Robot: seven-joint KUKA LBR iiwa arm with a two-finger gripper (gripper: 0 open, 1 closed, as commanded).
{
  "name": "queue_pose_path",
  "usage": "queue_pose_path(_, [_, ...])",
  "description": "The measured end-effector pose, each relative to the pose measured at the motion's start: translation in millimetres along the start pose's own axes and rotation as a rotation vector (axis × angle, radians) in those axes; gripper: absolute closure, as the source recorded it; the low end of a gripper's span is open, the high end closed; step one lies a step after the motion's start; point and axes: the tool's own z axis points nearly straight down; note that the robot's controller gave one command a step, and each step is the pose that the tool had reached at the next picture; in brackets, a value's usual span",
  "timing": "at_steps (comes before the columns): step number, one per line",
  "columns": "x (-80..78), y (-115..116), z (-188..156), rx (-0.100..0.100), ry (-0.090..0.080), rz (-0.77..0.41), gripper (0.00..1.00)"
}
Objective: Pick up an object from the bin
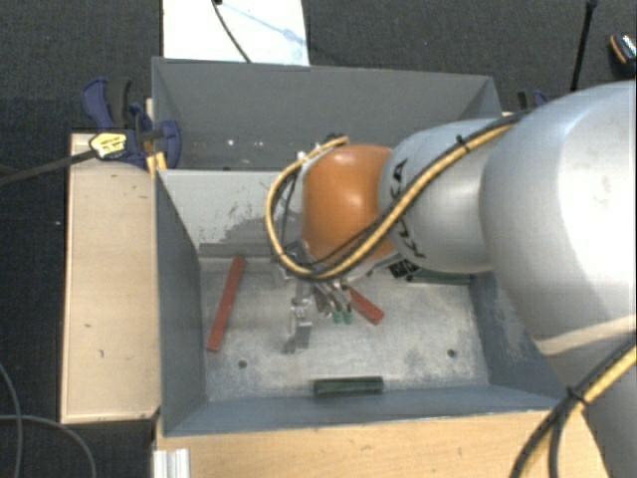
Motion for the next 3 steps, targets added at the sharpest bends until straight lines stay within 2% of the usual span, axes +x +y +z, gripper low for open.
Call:
queue_pose_path(1, [5.0, -92.0, -3.1, -0.002, -0.002, 0.005, 0.00])
queue_pose_path(2, [4.9, -86.2, -3.2, -0.006, -0.003, 0.003, 1.00])
queue_pose_path(3, [5.0, -86.2, -3.1, -0.006, -0.003, 0.007, 0.00])
